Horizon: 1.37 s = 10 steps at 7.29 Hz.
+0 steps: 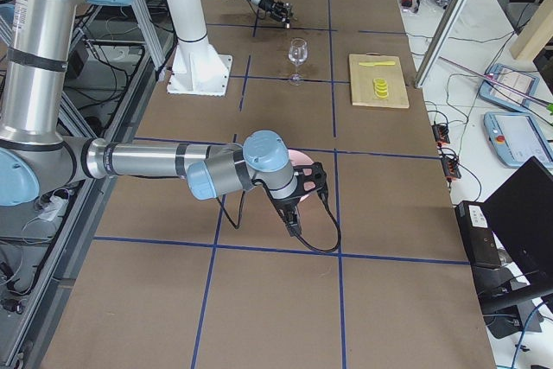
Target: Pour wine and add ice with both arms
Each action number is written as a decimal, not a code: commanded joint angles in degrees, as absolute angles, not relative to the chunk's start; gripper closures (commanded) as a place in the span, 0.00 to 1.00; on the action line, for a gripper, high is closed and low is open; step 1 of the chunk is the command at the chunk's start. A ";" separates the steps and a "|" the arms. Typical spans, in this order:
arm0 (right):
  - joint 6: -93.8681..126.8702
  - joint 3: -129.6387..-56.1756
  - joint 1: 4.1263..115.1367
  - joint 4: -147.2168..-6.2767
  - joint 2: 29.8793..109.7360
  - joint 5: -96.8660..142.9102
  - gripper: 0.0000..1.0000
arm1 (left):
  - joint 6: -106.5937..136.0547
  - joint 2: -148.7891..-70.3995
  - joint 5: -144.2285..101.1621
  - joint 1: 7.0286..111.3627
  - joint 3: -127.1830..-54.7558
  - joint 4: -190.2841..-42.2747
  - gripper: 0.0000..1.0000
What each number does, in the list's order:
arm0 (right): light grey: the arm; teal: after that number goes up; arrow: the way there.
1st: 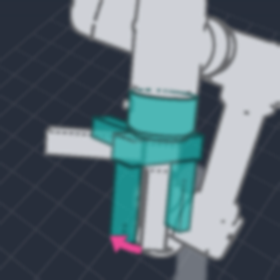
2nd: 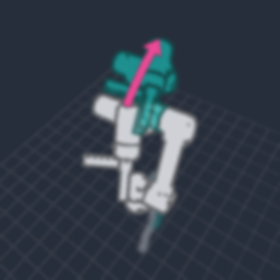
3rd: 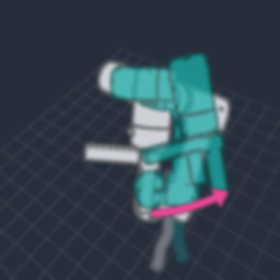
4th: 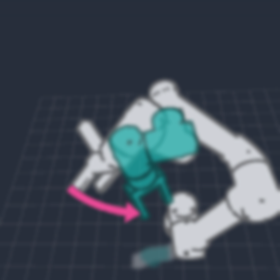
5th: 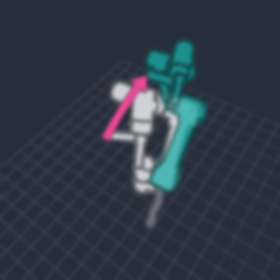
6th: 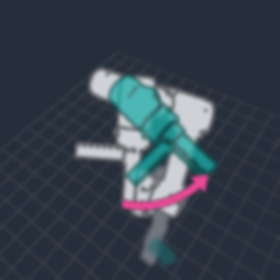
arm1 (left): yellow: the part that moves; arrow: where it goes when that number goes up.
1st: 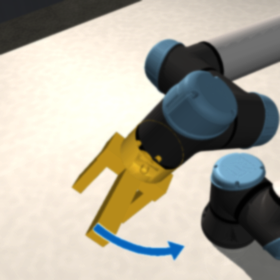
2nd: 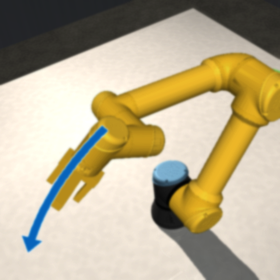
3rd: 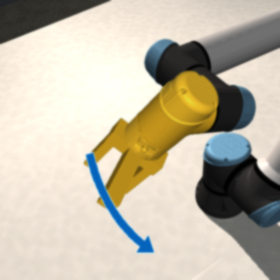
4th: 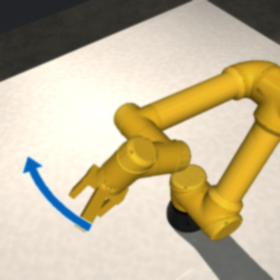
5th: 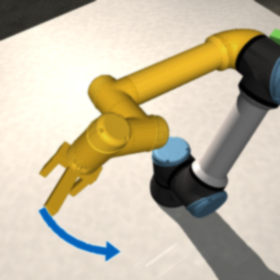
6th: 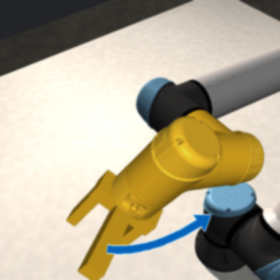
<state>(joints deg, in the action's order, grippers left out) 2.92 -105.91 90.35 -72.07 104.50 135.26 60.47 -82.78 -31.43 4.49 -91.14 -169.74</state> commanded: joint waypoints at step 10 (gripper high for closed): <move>2.90 -105.91 90.35 -72.07 104.50 135.26 0.00 | 60.47 -81.83 -29.62 2.72 -90.97 -172.26 0.55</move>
